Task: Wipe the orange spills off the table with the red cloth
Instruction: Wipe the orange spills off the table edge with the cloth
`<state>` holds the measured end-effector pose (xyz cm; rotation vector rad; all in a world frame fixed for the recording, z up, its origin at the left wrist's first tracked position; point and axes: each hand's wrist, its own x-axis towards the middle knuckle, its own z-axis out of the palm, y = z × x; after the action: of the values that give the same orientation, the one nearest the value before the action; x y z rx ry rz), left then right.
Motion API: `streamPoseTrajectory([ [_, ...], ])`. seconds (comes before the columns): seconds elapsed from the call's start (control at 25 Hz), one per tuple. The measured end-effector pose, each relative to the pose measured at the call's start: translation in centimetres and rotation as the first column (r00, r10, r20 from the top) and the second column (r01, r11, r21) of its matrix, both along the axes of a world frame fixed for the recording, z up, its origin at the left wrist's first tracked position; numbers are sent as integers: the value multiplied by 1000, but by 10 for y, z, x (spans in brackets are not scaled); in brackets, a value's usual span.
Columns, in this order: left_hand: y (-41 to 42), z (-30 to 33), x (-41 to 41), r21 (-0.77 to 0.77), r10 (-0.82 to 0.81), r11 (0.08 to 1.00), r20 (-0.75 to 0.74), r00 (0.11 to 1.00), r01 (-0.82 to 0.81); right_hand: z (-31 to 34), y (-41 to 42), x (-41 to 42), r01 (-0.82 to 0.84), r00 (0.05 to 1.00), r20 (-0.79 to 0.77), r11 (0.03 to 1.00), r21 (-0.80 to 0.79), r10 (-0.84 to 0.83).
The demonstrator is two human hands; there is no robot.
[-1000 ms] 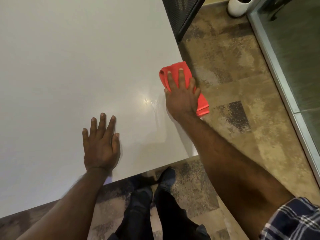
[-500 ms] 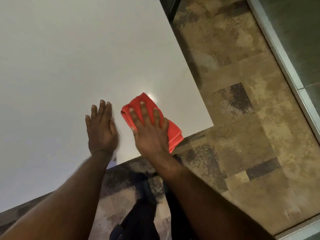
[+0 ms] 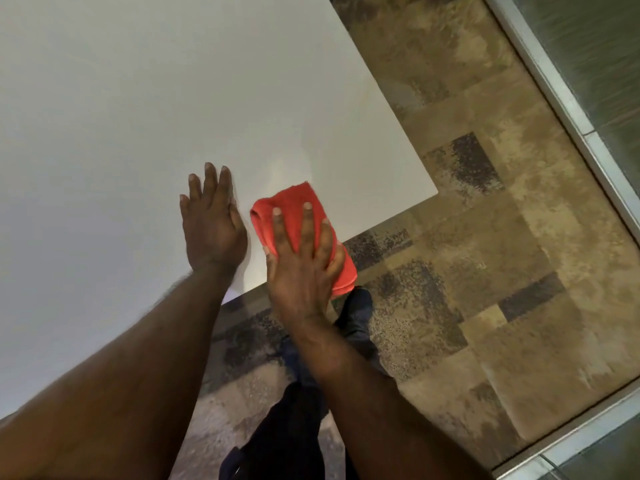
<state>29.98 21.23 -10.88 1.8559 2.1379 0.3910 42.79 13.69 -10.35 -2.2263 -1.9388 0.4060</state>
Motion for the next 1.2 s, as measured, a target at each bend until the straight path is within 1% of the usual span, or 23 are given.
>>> streamPoseTrajectory([
  [0.08,-6,-1,-7,12,-47,999,6,999,47,-1,-3,-9,201,975,-101,980,-2,-200],
  [0.16,-12,-2,-12,20,-78,997,6,997,78,-1,1,-20,380,894,-255,925,-6,-369],
  [0.2,-14,-2,-13,23,-86,996,4,996,86,0,5,-24,464,834,-332,886,-13,-441],
  [0.28,-15,-2,-14,21,-95,995,-10,995,95,2,18,-31,627,668,-470,776,-62,-577],
  [0.32,-15,-3,-14,15,-101,995,-21,995,101,3,22,-34,690,583,-519,718,-89,-625],
  [0.4,-14,-2,-14,10,-106,994,-36,994,107,4,27,-39,766,466,-587,634,-108,-662],
  [0.48,-14,-1,-12,19,-99,995,-46,994,100,5,28,-43,802,391,-641,587,-115,-660],
  [0.6,-17,3,-6,29,-97,995,-88,991,100,4,26,-45,833,316,-694,539,-123,-647],
  [0.68,-18,7,-4,9,-174,984,-107,979,175,4,25,-45,843,275,-715,518,-142,-643],
  [0.8,-16,12,7,-47,-349,937,-91,933,346,6,20,-50,856,188,-735,476,-203,-652],
  [0.88,-13,12,14,-62,-385,923,-86,919,381,7,18,-53,848,119,-738,454,-273,-664],
  [0.92,-13,12,17,-64,-380,924,-81,921,376,7,18,-52,838,111,-731,459,-295,-673],
  [1.0,-14,11,18,-61,-367,930,-69,928,363,5,22,-44,822,142,-720,486,-296,-679],
  [1.04,-14,10,17,-58,-367,930,-66,928,364,4,26,-39,830,149,-717,480,-284,-681],
  [1.2,-15,8,15,-46,-365,931,-72,928,362,2,43,-18,882,103,-735,403,-244,-670],
])
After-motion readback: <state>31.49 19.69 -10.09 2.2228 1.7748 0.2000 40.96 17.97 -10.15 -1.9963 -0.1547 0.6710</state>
